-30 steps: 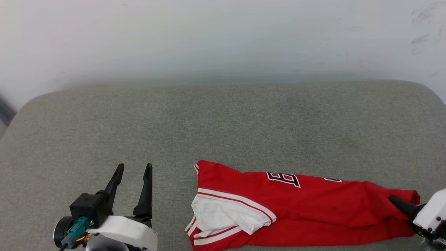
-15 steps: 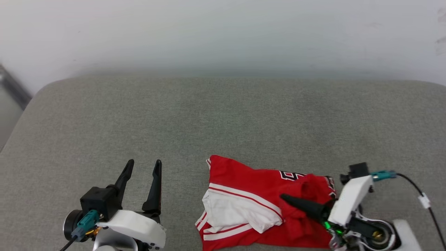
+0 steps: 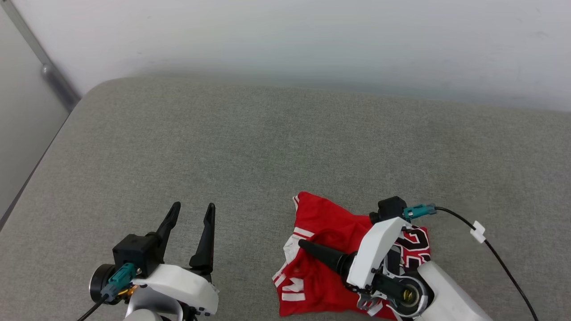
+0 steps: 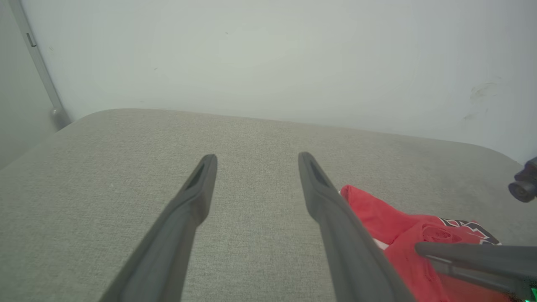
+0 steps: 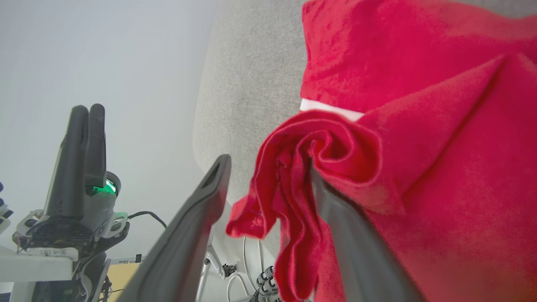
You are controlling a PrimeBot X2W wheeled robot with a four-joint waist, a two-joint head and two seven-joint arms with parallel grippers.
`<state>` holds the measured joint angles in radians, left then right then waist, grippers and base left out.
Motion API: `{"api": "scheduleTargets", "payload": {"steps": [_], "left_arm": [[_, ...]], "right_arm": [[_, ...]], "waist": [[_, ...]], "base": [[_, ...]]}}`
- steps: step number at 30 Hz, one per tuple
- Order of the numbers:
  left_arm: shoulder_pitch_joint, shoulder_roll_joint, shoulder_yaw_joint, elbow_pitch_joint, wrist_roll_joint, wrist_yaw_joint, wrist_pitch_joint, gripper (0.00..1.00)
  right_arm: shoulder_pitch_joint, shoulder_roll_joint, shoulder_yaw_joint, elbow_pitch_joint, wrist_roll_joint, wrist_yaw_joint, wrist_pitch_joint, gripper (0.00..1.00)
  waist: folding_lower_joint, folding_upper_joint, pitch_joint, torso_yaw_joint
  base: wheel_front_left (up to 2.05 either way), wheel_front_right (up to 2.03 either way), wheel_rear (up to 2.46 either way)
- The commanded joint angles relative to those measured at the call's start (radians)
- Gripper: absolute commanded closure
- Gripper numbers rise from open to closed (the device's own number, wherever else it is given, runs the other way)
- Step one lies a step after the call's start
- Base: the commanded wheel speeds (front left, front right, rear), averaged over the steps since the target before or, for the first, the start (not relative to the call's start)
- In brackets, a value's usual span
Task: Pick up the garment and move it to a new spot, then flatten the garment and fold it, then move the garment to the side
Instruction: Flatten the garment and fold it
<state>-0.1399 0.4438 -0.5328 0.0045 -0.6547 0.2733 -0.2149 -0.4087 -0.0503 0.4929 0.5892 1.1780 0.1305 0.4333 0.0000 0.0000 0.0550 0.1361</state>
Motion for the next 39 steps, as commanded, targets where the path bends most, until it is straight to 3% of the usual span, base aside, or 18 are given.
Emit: {"api": "scheduleTargets", "payload": {"steps": [1,6,13,17,23,27,31,39], "left_arm": [[-0.008,-0.001,0.002,0.004,-0.001,-0.002,-0.006,0.00],[-0.004,-0.002,0.008,0.011,-0.006,0.002,-0.010,0.00],[0.013,0.004,0.019,0.012,-0.008,0.016,-0.017,0.00],[0.030,0.006,0.029,0.012,-0.017,0.027,-0.020,0.00],[0.057,0.013,0.045,0.008,-0.016,0.048,-0.026,0.00],[0.063,0.018,0.054,0.012,-0.012,0.055,-0.029,0.00],[0.077,0.025,0.064,0.021,-0.003,0.063,-0.035,0.00],[0.095,0.024,0.072,0.035,0.007,0.067,-0.043,0.00]], "right_arm": [[-0.013,0.000,0.021,0.014,0.008,0.000,-0.011,0.00],[-0.073,-0.019,0.116,0.022,-0.038,0.000,-0.053,0.00],[-0.138,-0.183,0.234,-0.031,-0.255,0.000,-0.193,0.00],[-0.110,-0.264,0.176,-0.012,-0.392,0.000,-0.318,0.00],[0.003,-0.321,-0.065,-0.042,-0.566,0.000,-0.505,0.00],[0.118,-0.294,-0.247,-0.130,-0.659,0.000,-0.558,0.00],[0.242,-0.236,-0.385,-0.292,-0.761,0.000,-0.555,0.00],[0.448,-0.102,-0.512,-0.596,-0.878,0.000,-0.475,0.00]], "waist": [[0.0000,0.0000,0.002,0.002],[0.0000,0.0000,0.007,-0.009],[0.0000,0.0000,-0.005,-0.052],[0.0000,0.0000,-0.024,-0.082],[0.0000,0.0000,-0.044,-0.126],[0.0000,0.0000,-0.049,-0.145],[0.0000,0.0000,-0.057,-0.163],[0.0000,0.0000,-0.068,-0.166]], "base": [[0.00,0.00,0.00],[0.00,0.00,0.00],[0.00,0.00,0.00],[0.00,0.00,0.00],[0.00,0.00,0.00],[0.00,0.00,0.00],[0.00,0.00,0.00],[0.00,0.00,0.00]]}}
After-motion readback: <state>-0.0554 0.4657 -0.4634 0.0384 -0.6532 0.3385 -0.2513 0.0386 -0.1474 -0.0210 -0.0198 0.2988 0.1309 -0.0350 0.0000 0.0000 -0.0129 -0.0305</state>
